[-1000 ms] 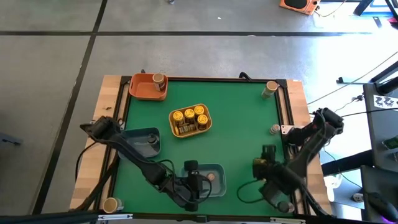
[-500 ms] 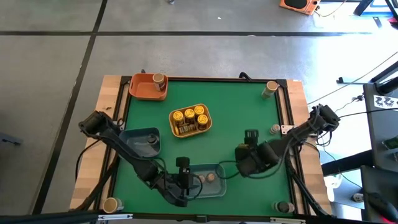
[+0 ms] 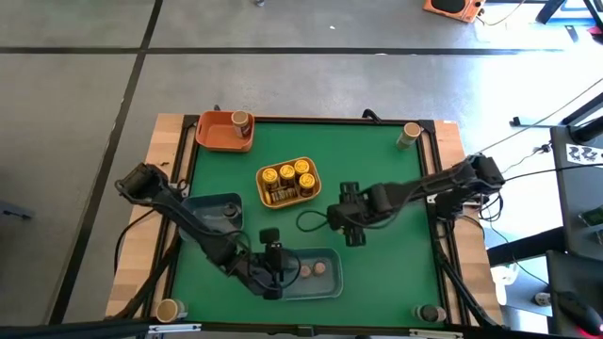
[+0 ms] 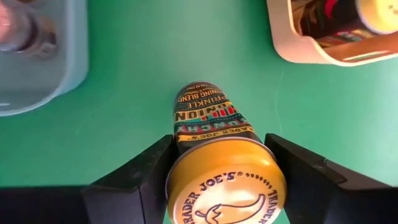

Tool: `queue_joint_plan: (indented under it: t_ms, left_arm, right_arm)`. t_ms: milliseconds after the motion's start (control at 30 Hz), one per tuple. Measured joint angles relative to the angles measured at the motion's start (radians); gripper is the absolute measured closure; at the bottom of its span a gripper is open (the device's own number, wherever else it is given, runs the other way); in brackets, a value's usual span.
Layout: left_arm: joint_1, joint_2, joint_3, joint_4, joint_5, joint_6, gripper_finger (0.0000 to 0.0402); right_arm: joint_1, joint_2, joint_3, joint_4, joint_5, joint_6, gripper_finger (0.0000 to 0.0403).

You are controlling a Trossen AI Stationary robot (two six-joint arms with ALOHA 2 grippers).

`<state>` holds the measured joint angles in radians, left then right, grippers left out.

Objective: Sort spices by type
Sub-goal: Move the yellow seasoning to the center of the table

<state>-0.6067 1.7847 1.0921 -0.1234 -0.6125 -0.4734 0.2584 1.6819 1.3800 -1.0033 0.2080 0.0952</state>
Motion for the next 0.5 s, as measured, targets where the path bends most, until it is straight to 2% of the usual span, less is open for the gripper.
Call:
queue_joint_plan:
  t_ms: [500]
  left_arm:
    - [0.001,0.0,-0.011,0.006,-0.002,-0.039,0.0233]
  right_arm:
    - [-0.05,0.103,-0.001,0.09,-0.065,-0.104,0.0166]
